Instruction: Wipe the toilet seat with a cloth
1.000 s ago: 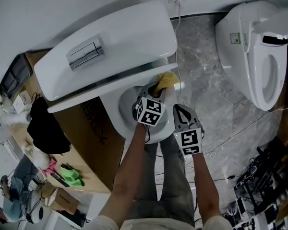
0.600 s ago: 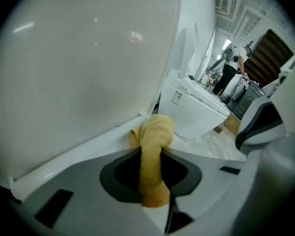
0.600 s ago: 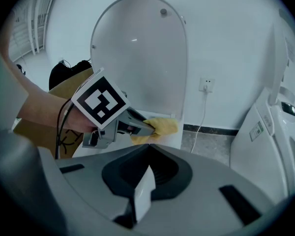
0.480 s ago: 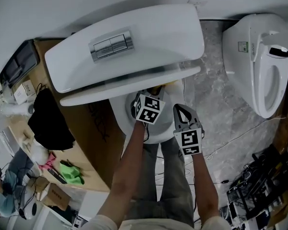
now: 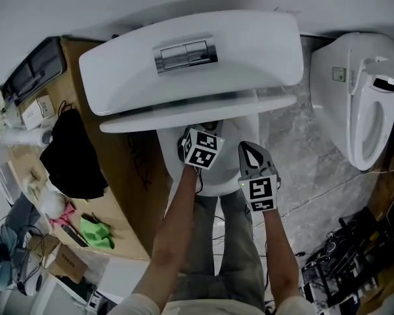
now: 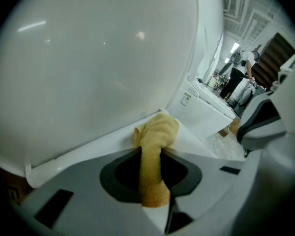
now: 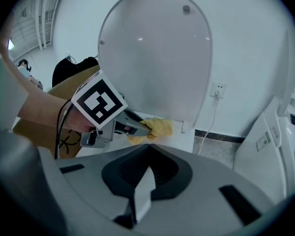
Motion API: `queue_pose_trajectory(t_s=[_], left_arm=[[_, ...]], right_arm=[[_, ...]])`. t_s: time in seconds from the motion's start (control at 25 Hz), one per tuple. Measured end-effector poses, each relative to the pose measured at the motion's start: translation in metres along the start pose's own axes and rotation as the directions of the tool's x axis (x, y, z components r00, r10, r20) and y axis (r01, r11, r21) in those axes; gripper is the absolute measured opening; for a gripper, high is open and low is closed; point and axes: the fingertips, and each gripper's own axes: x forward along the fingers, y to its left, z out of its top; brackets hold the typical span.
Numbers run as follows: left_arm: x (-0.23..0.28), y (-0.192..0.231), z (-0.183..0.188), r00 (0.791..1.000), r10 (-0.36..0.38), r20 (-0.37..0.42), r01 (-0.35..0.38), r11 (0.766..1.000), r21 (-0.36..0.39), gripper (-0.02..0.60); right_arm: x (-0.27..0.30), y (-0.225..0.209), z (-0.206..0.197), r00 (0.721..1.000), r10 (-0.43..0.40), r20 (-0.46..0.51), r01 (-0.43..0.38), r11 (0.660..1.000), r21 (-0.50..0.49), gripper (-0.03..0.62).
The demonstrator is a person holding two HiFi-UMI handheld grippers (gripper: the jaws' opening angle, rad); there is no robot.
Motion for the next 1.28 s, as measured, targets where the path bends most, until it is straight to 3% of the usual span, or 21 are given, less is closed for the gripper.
queue_pose_trajectory(t_s=[0.64, 1.28], left_arm=[[-0.037, 0.05, -0.037, 0.996, 0.094, 0.0, -0.094, 0.99, -0.105, 0.097], [-0.075, 0.087, -0.078, 0.979, 0.203, -0.015, -0.202, 0.956, -0.213, 0.095]], right_arm=[[0.011, 0.036, 0.006, 0.998, 0.058, -0.009, -0.059, 0.996, -0.073, 0.008], [0.013, 0.065, 0.005, 0.994, 0.109, -0.02, -0.111, 0.985, -0.134, 0.008]])
